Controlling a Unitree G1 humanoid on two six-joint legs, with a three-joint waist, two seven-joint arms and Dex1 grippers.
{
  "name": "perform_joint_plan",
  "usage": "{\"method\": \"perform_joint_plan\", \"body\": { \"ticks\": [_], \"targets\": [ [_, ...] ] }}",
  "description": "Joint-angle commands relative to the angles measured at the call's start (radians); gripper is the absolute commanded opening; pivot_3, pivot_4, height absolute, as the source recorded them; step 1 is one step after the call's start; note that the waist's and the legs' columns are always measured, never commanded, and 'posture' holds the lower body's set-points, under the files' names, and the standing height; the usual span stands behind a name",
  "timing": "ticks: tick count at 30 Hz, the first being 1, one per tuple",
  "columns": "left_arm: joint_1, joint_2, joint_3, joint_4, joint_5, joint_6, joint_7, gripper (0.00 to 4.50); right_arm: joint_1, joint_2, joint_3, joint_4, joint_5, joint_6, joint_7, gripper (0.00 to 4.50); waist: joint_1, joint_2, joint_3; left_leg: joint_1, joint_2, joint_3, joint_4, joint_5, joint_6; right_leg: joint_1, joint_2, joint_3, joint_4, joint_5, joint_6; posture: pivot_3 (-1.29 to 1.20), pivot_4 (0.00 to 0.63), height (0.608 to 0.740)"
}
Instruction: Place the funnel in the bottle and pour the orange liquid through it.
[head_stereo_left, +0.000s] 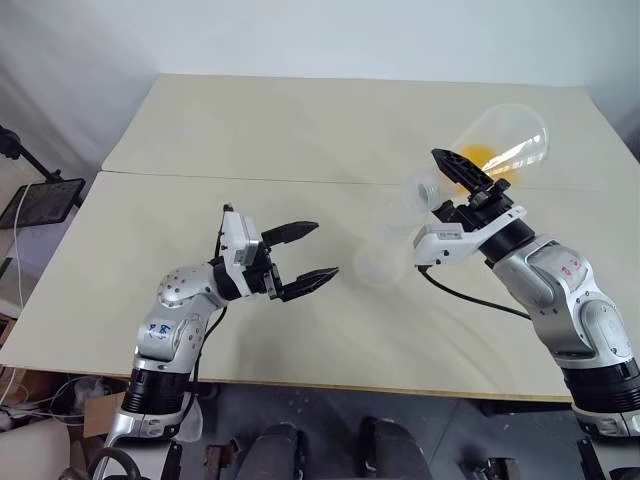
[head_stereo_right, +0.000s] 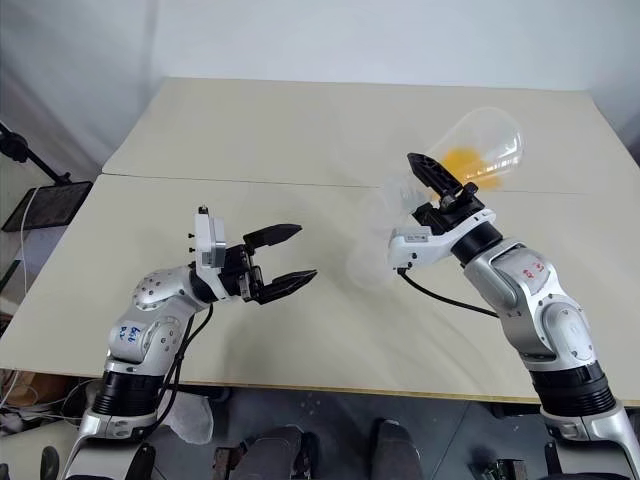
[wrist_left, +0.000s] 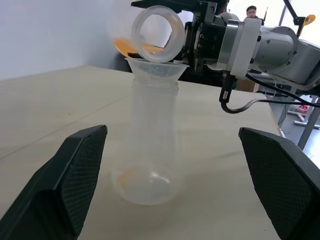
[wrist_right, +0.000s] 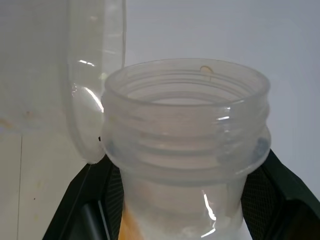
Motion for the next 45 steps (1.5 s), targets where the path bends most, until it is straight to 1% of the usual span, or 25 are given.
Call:
{"method": "perform_joint_plan", "body": {
  "ticks": [1,5,19,24,45],
  "targets": [
    [0.007,0.001,0.013,-0.038,-0.016,-0.022,0.005,4.50,-0.032,-0.016,-0.022,-0.027,-0.008,-0.012,-0.028,2.56,0.000,0.000,0.000,0.000,0.000,0.000,0.000,0.000,0.000,0.000,0.000,0.000,0.000,0.000,0.000,0.00,0.150,0.740],
    [0.007,0.001,0.013,-0.039,-0.016,-0.022,0.006,4.50,-0.040,-0.024,-0.020,-0.024,-0.047,-0.021,-0.049,2.56,0.000,0.000,0.000,0.000,0.000,0.000,0.000,0.000,0.000,0.000,0.000,0.000,0.000,0.000,0.000,0.00,0.150,0.740],
    [0.007,-0.008,0.002,-0.035,-0.016,-0.023,0.005,4.50,-0.042,-0.044,-0.027,-0.016,-0.064,-0.036,-0.068,2.56,0.000,0.000,0.000,0.000,0.000,0.000,0.000,0.000,0.000,0.000,0.000,0.000,0.000,0.000,0.000,0.00,0.150,0.740],
    [0.004,-0.011,0.001,-0.030,-0.015,-0.025,0.003,4.50,-0.042,-0.052,-0.027,-0.016,-0.092,-0.038,-0.085,2.56,0.000,0.000,0.000,0.000,0.000,0.000,0.000,0.000,0.000,0.000,0.000,0.000,0.000,0.000,0.000,0.00,0.150,0.740],
    [0.011,-0.016,0.000,-0.034,-0.011,-0.029,0.003,4.50,-0.033,-0.068,-0.031,-0.013,-0.103,-0.058,-0.114,2.56,0.000,0.000,0.000,0.000,0.000,0.000,0.000,0.000,0.000,0.000,0.000,0.000,0.000,0.000,0.000,0.00,0.150,0.740]
  ]
}}
